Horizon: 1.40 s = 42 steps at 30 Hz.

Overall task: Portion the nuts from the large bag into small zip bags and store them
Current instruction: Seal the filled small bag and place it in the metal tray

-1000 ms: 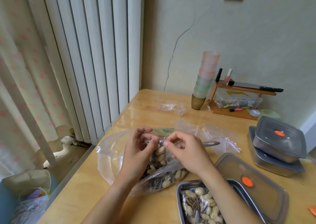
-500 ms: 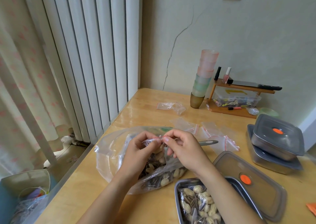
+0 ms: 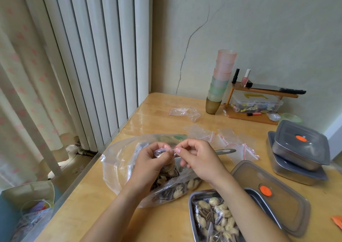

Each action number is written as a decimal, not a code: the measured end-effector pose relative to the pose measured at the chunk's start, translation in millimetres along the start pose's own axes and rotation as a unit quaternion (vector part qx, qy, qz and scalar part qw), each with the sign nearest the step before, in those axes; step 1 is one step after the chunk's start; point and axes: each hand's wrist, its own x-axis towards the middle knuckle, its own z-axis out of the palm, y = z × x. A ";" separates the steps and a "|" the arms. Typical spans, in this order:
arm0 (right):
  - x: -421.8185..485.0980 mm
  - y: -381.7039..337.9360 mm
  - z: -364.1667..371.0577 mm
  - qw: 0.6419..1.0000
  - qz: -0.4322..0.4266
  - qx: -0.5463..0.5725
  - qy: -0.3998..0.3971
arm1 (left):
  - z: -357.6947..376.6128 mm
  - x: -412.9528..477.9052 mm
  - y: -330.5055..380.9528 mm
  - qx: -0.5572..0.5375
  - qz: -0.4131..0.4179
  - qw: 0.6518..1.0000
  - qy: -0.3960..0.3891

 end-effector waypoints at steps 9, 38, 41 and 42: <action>-1.5 -0.4 -0.3 0.999 -0.014 -0.021 0.024 | 5.5 -4.7 5.1 0.011 0.005 1.000 0.017; -3.8 -7.9 -1.4 0.992 -0.095 -0.086 0.018 | 2.1 -4.0 -2.3 -0.018 0.004 1.000 -0.011; -3.7 -7.9 -2.2 0.990 -0.105 -0.087 0.018 | 1.8 -2.7 -2.9 -0.003 0.011 1.000 -0.008; -3.8 -7.8 -2.4 0.990 -0.108 -0.088 0.019 | 1.7 -2.3 -3.1 -0.003 0.012 1.000 -0.008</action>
